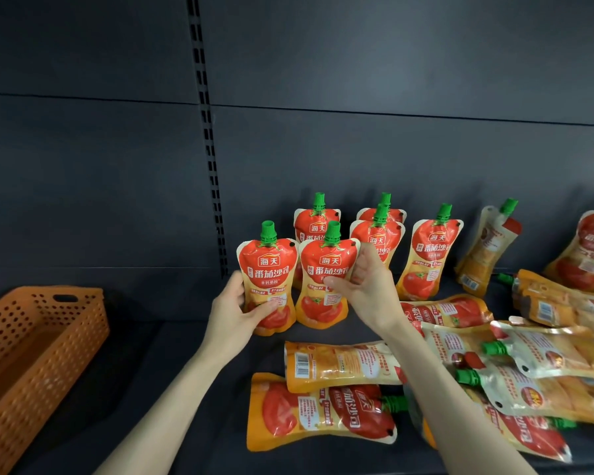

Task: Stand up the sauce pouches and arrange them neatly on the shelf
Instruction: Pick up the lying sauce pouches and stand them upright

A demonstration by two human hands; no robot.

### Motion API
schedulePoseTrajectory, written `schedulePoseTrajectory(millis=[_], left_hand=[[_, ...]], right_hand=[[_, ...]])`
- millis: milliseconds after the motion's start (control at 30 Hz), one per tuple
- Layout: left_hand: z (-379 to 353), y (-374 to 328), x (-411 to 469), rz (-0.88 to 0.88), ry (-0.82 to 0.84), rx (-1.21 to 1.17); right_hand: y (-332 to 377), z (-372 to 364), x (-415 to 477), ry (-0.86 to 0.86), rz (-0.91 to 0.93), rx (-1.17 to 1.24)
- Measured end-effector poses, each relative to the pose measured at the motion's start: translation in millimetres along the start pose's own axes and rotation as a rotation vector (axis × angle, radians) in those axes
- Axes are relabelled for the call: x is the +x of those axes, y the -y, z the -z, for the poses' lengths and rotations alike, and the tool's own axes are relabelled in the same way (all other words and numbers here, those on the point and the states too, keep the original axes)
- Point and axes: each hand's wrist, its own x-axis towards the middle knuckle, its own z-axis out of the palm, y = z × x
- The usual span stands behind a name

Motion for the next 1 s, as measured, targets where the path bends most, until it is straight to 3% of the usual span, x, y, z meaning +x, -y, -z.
schedulePoseTrajectory(millis=[767, 1000], left_hand=[[-13.5, -2.5, 3.0, 0.04, 0.088, 0.062], [-11.8, -4.9, -5.7, 0.025, -0.014, 0.261]], right_hand=[[-4.6, 19.2, -3.3, -0.042, -0.032, -0.068], [-3.3, 25.2, -9.7, -0.078, -0.017, -0.224]])
